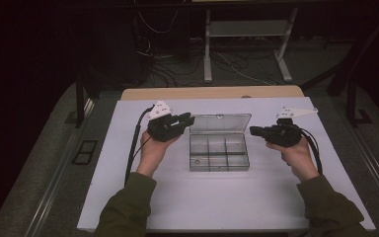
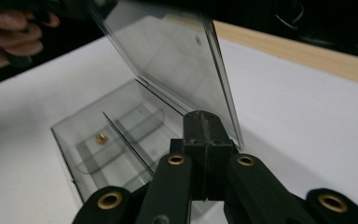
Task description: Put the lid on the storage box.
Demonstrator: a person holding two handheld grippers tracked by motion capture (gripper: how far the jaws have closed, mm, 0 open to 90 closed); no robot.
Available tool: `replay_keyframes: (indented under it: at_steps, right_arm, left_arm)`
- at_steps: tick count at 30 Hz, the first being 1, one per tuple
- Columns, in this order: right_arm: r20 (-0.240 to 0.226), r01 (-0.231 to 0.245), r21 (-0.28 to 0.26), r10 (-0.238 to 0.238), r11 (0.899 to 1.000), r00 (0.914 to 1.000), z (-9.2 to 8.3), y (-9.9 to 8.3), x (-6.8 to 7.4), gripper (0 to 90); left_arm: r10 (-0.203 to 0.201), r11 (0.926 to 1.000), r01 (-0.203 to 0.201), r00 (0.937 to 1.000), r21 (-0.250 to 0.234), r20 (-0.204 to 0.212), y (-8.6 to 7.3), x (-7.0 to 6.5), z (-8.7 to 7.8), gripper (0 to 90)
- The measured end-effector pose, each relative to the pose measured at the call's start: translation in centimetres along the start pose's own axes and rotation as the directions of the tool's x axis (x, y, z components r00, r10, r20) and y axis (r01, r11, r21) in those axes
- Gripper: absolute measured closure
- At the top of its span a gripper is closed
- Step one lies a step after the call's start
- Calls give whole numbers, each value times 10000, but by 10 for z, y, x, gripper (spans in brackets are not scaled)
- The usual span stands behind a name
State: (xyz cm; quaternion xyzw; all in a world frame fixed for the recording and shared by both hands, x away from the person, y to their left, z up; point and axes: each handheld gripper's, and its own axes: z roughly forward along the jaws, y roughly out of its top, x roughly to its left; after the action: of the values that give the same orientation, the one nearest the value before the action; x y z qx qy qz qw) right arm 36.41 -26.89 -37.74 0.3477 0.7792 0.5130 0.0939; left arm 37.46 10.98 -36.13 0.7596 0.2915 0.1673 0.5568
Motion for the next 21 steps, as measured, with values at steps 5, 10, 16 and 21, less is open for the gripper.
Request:
replay_keyframes:
  at_steps: [5, 10, 16, 21]
  right_arm:
    - [-208, 150, -232, -155, 9996, 9997, -3, 4, 6, 893]
    - [-354, 213, -438, -228, 9988, 9991, -4, 7, 10, 893]
    - [-418, 286, -437, -304, 9986, 9987, -3, 7, 12, 893]
    - [-422, 297, -345, -311, 9990, 9986, -2, 5, 13, 893]
  left_arm:
    - [70, 9999, -70, 10000, 87, 31, -2, -4, -2, 699]
    - [72, 9998, -73, 10000, 174, 52, -4, -7, -5, 686]
    - [149, 9994, -153, 9998, 303, 134, -7, -11, -8, 666]
    - [60, 9995, -64, 9999, 319, 153, -9, -12, -13, 623]
